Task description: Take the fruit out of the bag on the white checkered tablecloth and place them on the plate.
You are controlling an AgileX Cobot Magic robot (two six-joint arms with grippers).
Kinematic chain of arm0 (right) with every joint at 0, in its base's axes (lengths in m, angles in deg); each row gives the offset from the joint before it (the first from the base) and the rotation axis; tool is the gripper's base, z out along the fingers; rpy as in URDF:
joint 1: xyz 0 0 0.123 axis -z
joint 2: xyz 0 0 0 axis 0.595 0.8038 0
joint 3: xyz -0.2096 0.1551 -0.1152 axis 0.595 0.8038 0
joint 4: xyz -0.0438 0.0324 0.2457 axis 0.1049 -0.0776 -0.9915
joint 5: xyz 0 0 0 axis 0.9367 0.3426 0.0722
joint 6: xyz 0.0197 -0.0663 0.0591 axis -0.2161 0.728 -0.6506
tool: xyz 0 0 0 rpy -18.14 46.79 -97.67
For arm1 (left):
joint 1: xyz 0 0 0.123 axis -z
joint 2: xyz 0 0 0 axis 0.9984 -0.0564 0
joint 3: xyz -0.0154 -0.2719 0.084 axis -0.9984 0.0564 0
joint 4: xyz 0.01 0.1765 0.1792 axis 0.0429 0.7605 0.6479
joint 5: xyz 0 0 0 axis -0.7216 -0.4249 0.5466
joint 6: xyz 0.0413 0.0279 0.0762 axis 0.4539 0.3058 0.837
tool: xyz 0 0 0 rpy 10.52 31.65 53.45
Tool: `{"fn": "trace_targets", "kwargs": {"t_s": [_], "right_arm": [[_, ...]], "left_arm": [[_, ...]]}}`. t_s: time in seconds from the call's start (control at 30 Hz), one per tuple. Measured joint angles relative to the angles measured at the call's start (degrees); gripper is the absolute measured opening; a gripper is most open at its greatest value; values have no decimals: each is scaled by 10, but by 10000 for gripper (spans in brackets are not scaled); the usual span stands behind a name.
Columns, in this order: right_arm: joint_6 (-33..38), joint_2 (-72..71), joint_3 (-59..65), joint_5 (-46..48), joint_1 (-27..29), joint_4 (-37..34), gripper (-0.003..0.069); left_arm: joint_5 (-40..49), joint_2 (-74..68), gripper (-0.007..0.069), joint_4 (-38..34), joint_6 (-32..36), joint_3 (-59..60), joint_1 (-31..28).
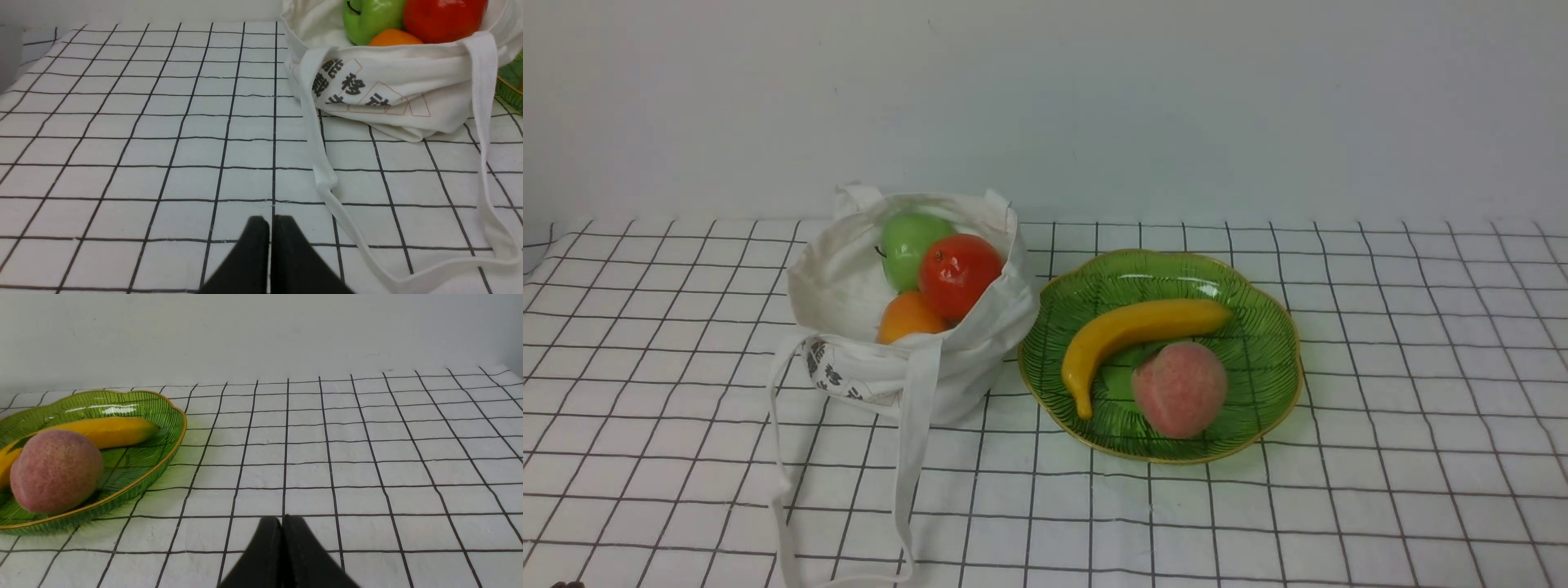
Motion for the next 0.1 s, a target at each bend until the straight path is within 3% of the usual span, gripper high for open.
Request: {"fn": "trace_targets", "kwargs": {"t_s": [0.1], "right_arm": [[0, 0, 0, 0, 0, 0, -14]], "left_arm": [[0, 0, -8, 0, 0, 0, 0]]}}
